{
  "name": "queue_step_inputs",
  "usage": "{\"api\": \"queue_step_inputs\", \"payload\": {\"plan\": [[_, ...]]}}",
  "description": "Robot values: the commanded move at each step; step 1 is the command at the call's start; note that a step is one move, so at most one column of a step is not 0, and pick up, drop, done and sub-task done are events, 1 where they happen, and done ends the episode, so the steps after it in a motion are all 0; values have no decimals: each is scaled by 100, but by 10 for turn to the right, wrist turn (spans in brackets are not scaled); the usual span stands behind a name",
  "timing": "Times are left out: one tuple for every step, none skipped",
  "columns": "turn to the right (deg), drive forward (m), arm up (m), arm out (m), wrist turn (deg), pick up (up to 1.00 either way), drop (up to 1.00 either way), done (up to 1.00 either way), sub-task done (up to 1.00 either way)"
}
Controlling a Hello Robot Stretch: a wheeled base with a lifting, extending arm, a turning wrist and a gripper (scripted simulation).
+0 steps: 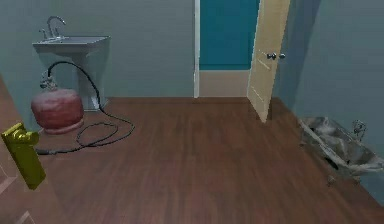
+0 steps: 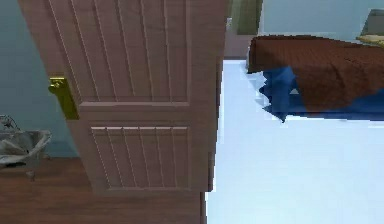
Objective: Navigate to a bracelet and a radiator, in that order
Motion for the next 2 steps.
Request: {"api": "queue_step_inputs", "payload": {"plan": [[0,100,0,0,0,0,0,0,0],[0,5,0,0,0,0,0,0,0]]}}
